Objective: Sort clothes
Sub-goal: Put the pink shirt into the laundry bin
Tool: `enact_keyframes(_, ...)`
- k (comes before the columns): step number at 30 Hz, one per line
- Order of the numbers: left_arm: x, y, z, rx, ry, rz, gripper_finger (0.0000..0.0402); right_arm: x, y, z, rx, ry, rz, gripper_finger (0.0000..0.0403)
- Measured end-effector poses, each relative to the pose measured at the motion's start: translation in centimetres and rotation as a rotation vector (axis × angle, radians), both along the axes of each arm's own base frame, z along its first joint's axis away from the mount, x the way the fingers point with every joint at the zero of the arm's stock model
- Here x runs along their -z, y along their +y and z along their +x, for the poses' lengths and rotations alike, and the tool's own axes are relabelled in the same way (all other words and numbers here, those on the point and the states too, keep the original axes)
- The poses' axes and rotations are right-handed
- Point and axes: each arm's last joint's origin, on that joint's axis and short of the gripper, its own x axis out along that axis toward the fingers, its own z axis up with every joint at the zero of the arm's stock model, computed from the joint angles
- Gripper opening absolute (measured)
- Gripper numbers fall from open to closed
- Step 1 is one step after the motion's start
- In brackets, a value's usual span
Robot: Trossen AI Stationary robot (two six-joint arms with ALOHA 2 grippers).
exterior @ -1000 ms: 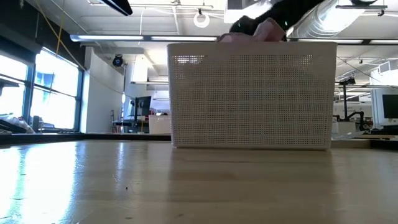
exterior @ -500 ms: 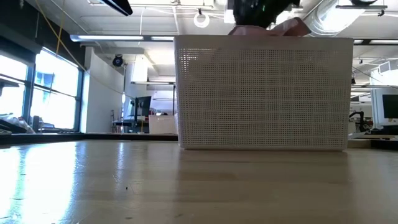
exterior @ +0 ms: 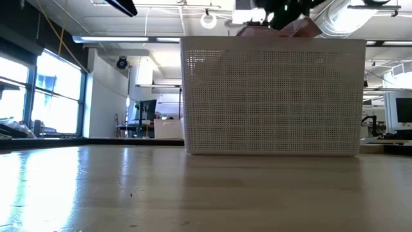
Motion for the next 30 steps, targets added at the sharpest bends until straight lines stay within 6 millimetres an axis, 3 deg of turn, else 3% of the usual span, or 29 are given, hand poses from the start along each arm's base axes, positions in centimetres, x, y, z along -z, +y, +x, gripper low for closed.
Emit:
enact_keyframes(4,0.0,0.0,0.0,-0.002,0.000,0.003,0.0081,5.6,-0.4,0.9,-0.210,0.053,0.228,0.0128)
enact_keyframes(7,0.0,0.0,0.0,-0.002,-0.001,0.003,0.0081,8.0,0.5,1.7,-0.353,0.050,0.287,0.0128)
enact_keyframes(13,0.0,0.0,0.0,-0.005,-0.001,0.006,0.0081,13.1,-0.2,1.4,-0.320,0.123,0.421,0.0128)
enact_keyframes(16,0.0,0.0,0.0,-0.004,-0.001,0.005,0.0081,13.5,-0.8,1.1,-0.304,0.119,0.459,0.0128)
enact_keyframes(18,0.0,0.0,0.0,-0.005,-0.001,0.006,0.0081,12.5,-0.6,1.1,-0.313,0.105,0.445,0.0128)
enact_keyframes(22,0.0,0.0,0.0,-0.005,0.000,0.006,0.0081,8.5,0.8,1.6,-0.362,0.051,0.351,0.0128)
enact_keyframes(26,0.0,0.0,0.0,-0.004,0.002,0.006,0.0081,2.5,3.4,1.1,-0.383,-0.025,0.141,0.0128)
enact_keyframes(30,0.0,0.0,0.0,-0.006,0.000,0.001,0.0081,-0.6,6.3,-0.5,-0.407,-0.076,0.034,0.0128)
